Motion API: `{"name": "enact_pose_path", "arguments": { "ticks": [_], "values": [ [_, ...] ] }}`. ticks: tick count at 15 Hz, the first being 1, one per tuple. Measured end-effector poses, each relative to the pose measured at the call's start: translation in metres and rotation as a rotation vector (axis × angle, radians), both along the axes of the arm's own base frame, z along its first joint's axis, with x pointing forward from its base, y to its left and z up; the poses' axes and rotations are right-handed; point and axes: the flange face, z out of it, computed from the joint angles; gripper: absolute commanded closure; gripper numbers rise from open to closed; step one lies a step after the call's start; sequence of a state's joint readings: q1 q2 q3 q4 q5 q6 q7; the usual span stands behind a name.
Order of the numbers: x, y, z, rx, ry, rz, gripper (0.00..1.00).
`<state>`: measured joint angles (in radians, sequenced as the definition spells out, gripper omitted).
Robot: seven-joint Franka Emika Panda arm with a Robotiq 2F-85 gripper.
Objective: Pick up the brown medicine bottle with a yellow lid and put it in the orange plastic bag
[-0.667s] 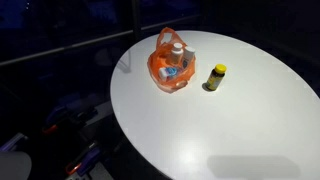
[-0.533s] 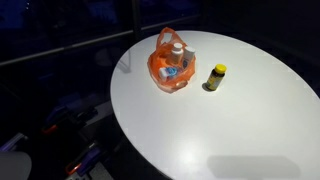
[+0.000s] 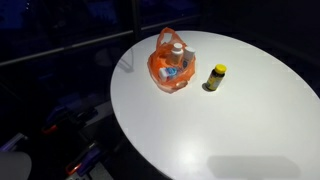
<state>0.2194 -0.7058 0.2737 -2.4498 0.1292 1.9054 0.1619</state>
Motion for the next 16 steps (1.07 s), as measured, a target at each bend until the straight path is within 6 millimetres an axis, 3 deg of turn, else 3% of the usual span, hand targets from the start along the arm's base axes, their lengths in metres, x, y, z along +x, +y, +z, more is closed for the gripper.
{"name": "enact_pose_path", "arguments": {
  "ticks": [3, 8, 16],
  "values": [
    [0.018, -0.014, 0.012, -0.045, -0.056, -0.028, 0.00],
    [0.066, -0.051, 0.029, -0.100, -0.121, -0.117, 0.00],
    [0.152, -0.118, 0.024, -0.119, -0.086, -0.303, 0.00]
  ]
}}
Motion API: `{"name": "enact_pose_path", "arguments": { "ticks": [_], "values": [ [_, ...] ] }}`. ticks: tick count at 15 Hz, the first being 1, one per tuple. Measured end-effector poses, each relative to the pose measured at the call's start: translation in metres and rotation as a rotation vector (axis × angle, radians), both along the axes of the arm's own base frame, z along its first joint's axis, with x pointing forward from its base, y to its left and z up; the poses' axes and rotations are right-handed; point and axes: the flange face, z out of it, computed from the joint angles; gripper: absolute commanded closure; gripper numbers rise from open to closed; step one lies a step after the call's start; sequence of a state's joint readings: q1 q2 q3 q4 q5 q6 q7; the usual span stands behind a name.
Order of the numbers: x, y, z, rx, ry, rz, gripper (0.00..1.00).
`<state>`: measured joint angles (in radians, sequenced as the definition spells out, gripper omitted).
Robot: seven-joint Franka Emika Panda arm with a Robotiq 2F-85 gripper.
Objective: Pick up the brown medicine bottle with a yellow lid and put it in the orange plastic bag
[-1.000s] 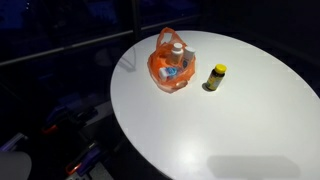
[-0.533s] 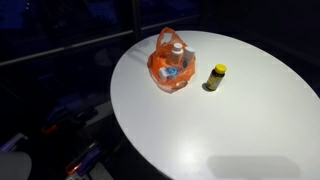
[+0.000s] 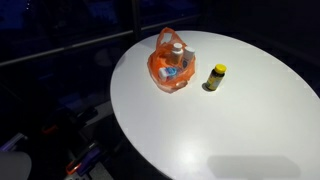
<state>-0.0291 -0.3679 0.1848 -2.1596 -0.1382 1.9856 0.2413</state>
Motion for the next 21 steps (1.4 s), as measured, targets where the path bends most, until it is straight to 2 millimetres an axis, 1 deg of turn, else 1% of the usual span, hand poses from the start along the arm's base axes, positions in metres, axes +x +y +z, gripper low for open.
{"name": "enact_pose_path", "arguments": {
  "ticks": [2, 4, 11, 16, 19, 21],
  "values": [
    [0.019, -0.016, -0.009, -0.011, 0.015, -0.051, 0.00],
    [0.038, -0.033, -0.023, -0.014, 0.037, -0.105, 0.00],
    [0.093, -0.100, -0.079, 0.016, 0.081, -0.232, 0.00],
    [0.123, -0.136, -0.111, -0.002, 0.064, -0.274, 0.00],
    [0.135, -0.155, -0.131, -0.004, 0.065, -0.307, 0.00],
    [0.142, -0.163, -0.140, -0.007, 0.071, -0.322, 0.00]
  ]
}}
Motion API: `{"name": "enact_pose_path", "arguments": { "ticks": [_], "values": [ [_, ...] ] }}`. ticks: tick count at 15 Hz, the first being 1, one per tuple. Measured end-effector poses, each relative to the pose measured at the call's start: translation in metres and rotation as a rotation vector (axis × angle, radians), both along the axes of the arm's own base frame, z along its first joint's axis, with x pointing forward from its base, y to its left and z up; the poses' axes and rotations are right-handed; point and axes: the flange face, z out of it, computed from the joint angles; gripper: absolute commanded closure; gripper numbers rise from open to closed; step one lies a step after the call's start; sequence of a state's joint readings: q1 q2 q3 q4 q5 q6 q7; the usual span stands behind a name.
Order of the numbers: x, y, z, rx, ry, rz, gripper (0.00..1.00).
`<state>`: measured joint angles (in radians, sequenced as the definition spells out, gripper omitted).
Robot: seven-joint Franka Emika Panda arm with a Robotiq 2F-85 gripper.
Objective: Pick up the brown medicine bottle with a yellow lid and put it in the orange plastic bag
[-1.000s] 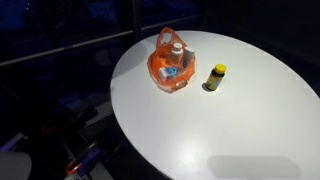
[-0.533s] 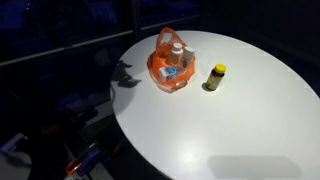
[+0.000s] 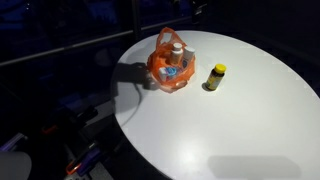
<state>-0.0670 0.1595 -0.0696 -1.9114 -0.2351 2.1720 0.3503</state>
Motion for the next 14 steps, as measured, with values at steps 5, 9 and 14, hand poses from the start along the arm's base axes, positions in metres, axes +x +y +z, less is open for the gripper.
{"name": "enact_pose_path", "arguments": {
  "ticks": [5, 9, 14],
  "values": [
    [0.001, 0.001, -0.005, 0.000, 0.008, 0.001, 0.00],
    [0.001, -0.003, -0.007, 0.001, 0.005, -0.029, 0.00],
    [0.009, -0.033, -0.026, -0.002, -0.036, -0.174, 0.00]
  ]
}}
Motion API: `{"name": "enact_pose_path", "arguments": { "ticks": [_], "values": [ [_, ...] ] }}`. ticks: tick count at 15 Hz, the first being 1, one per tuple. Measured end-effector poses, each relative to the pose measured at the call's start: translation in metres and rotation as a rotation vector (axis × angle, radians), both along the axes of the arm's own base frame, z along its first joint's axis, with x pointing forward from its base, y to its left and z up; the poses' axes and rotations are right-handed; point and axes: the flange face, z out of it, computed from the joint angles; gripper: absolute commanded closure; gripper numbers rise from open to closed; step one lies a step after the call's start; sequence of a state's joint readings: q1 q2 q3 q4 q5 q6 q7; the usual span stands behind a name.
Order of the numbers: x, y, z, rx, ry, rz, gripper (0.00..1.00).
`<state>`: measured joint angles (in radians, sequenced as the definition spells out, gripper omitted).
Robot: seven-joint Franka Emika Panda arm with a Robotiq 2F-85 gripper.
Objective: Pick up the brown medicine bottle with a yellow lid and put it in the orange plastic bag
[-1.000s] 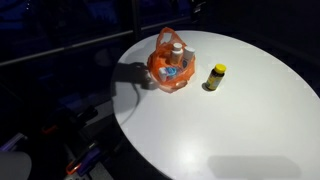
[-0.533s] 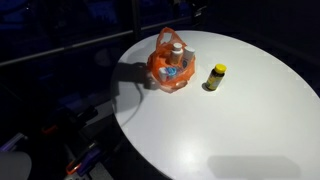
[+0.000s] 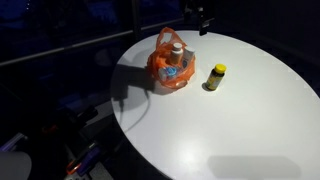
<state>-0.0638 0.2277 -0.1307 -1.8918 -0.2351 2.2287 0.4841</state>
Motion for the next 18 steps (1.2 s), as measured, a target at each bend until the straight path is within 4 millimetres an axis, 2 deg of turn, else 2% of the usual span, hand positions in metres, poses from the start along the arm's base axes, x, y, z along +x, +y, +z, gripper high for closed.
{"name": "enact_pose_path", "arguments": {
  "ticks": [10, 18],
  "values": [
    [0.036, -0.048, -0.075, -0.017, -0.018, -0.141, 0.00],
    [0.057, -0.083, -0.108, -0.054, -0.025, -0.220, 0.00]
  ]
}}
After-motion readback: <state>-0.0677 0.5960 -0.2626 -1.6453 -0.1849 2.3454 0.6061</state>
